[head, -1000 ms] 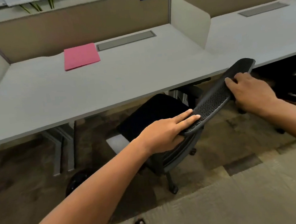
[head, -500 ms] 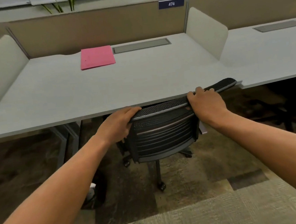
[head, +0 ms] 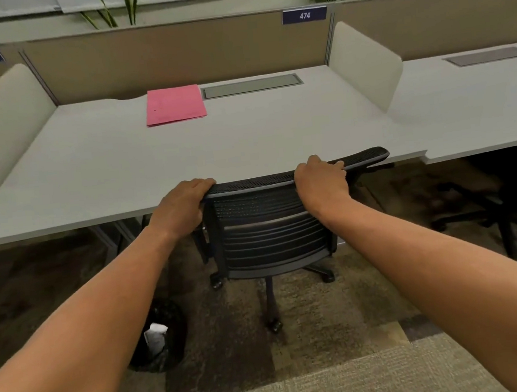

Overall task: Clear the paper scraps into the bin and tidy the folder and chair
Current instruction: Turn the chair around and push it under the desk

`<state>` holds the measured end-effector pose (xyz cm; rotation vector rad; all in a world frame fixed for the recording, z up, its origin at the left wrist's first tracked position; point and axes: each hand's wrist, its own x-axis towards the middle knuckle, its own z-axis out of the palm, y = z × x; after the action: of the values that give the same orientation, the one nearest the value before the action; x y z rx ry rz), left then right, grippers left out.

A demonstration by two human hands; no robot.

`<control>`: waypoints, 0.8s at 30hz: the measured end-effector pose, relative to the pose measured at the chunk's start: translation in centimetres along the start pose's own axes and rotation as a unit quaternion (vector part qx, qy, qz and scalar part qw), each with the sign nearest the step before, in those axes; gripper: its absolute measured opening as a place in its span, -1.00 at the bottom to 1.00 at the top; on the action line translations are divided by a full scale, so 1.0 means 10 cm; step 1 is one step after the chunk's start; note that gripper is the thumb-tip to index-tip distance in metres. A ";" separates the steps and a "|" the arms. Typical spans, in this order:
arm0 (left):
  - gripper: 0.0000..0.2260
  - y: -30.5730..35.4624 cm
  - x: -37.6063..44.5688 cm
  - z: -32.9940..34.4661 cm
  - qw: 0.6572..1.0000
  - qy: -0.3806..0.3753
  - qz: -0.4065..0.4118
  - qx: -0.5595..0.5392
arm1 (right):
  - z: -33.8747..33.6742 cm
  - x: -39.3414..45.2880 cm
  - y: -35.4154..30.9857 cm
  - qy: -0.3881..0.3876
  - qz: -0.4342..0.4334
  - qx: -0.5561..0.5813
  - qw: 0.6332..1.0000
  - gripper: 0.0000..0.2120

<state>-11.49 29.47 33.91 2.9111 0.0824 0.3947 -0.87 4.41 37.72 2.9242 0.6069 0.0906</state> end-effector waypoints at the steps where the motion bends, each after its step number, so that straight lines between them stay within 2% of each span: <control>1: -0.59 0.00 0.01 0.00 1.000 -0.002 -0.003 -0.001 | -0.01 0.02 0.00 -0.001 0.001 0.001 1.000 -0.66; 14: -0.62 0.05 0.06 0.02 1.000 -0.004 -0.018 -0.024 | -0.02 0.07 0.06 0.003 0.005 0.031 0.999 -0.72; 24: -0.64 0.07 0.04 0.02 1.000 0.004 -0.019 -0.024 | -0.03 0.06 0.07 -0.010 -0.002 0.011 1.000 -0.70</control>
<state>-11.00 28.74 34.00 2.8568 0.1278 0.3961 -0.06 4.07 38.11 2.9413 0.6132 0.0555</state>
